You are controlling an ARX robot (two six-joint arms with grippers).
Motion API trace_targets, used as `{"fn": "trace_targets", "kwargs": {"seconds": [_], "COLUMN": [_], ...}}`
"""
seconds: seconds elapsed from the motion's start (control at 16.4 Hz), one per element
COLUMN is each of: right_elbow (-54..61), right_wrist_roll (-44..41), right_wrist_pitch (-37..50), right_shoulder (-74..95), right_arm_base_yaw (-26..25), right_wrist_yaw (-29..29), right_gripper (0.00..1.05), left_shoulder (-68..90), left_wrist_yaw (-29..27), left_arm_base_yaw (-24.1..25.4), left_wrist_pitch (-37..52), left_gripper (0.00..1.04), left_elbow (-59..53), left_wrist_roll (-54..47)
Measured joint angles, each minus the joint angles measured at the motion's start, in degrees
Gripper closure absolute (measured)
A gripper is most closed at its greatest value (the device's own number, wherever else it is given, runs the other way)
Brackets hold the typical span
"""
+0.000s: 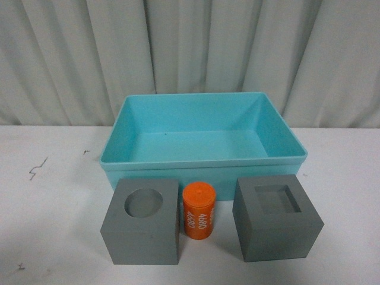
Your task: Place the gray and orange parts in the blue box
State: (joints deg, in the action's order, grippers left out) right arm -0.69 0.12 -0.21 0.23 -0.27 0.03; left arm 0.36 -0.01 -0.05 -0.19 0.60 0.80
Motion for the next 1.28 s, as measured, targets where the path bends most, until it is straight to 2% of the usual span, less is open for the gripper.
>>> {"fn": "trace_targets", "kwargs": {"seconds": [1.28], "right_elbow": [0.0], "right_wrist_roll": [0.0], "right_wrist_pitch": [0.0], "right_shoulder": [0.0], "right_arm_base_yaw": [0.0], "right_wrist_yaw": [0.0], "right_gripper": [0.06], "left_shoulder": [0.0], "left_wrist_yaw": [0.0], "left_arm_base_yaw": [0.0], "left_wrist_pitch": [0.0], "left_gripper": [0.07], "left_elbow": [0.0], "left_wrist_roll": [0.0]}}
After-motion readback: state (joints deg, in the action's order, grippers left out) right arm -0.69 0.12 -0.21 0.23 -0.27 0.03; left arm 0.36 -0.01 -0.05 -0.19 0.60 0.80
